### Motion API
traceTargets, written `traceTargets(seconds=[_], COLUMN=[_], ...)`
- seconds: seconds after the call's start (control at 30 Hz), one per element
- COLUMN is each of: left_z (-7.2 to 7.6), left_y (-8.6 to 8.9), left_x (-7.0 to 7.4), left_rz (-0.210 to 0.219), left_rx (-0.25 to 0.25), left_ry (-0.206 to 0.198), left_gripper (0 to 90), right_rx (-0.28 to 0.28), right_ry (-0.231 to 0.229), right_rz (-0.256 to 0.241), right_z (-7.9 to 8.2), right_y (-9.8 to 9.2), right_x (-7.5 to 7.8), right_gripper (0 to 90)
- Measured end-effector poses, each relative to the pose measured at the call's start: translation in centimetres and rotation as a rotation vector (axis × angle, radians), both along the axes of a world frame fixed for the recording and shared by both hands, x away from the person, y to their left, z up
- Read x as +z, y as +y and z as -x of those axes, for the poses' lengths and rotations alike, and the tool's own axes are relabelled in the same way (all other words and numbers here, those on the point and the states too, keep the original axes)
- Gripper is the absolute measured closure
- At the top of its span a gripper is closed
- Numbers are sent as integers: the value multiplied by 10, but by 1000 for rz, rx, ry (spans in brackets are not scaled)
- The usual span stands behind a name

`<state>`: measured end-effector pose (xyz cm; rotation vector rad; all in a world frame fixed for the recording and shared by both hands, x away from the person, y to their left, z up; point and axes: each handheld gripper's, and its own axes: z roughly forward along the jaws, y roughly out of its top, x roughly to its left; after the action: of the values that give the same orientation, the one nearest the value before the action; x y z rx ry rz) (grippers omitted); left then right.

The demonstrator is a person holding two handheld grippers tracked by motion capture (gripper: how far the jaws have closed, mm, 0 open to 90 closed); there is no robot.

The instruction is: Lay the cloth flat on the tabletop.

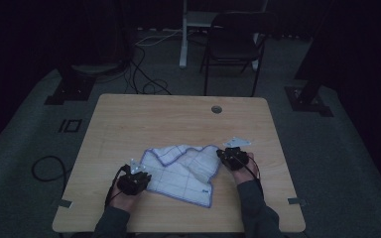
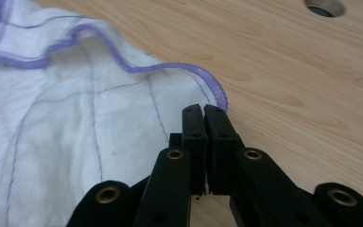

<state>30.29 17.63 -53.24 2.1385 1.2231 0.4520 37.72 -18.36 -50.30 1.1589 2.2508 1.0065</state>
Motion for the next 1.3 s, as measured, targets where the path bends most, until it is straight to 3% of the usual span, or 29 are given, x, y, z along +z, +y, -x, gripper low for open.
traceTargets(seconds=[0.17,0.4,0.53,0.63,0.83,1.0,1.07,1.2,1.3], left_z=[4,10,15,16,12,-2,-9,-18,-23], left_y=[-2,-9,-22,-31,-45,-51,-51,-54,-59], left_x=[0,0,0,1,7,10,11,10,8], left_rz=[-4,1,13,10,34,22,21,32,15], left_rx=[-19,-48,-88,-120,-155,-160,-161,-170,-184], left_ry=[2,7,16,19,-45,-94,-97,-86,-80], left_gripper=[781,781,779,760,737,710,691,652,626], right_rx=[-15,-36,-73,-84,-57,9,52,68,73], right_ry=[-7,-7,0,0,9,9,14,28,45], right_rz=[43,51,15,-5,-34,-12,-5,-35,-37], right_z=[-9,-21,-32,-34,-18,4,19,36,43], right_y=[-7,-14,-18,-19,-15,-2,5,9,9], right_x=[-2,-4,-7,-5,1,-3,-11,-21,-25], right_gripper=[889,889,887,806,692,660,627,618,615])
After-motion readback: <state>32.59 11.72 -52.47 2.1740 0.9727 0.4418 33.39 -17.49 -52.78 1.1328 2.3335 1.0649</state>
